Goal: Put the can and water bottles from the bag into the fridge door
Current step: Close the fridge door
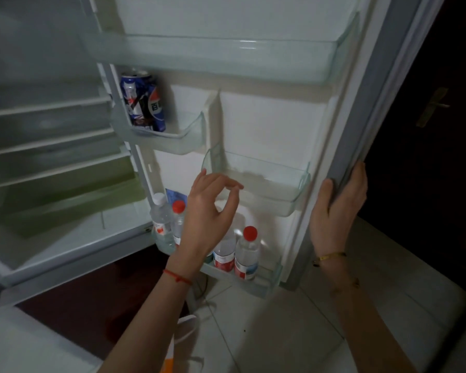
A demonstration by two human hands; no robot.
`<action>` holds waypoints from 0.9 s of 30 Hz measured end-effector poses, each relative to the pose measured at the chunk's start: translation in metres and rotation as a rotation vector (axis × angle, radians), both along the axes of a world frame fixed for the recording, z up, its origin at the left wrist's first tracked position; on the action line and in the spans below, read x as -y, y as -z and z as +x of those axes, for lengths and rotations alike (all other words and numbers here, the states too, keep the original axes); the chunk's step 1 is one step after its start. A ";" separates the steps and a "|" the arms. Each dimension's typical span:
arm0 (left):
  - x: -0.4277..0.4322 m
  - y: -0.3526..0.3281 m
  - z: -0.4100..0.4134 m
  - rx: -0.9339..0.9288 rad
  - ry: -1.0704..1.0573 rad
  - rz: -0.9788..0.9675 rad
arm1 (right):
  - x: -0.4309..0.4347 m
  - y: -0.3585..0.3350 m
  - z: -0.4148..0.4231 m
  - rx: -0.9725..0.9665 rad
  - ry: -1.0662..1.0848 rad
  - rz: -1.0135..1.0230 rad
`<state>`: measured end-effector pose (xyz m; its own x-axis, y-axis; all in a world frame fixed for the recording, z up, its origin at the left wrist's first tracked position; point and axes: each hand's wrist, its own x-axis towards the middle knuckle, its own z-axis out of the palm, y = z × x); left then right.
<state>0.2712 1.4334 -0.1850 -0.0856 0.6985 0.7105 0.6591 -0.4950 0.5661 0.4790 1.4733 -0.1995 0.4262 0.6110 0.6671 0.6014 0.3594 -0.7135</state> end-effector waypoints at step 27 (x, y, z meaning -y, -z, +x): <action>0.226 0.005 -0.061 0.083 0.012 -0.078 | 0.249 0.011 -0.117 0.091 -0.206 -0.019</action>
<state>0.2105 1.2079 -0.1903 -0.1331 0.7525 0.6450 0.6024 -0.4553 0.6556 0.3625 1.2240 -0.2102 0.2297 0.6913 0.6851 0.5794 0.4684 -0.6670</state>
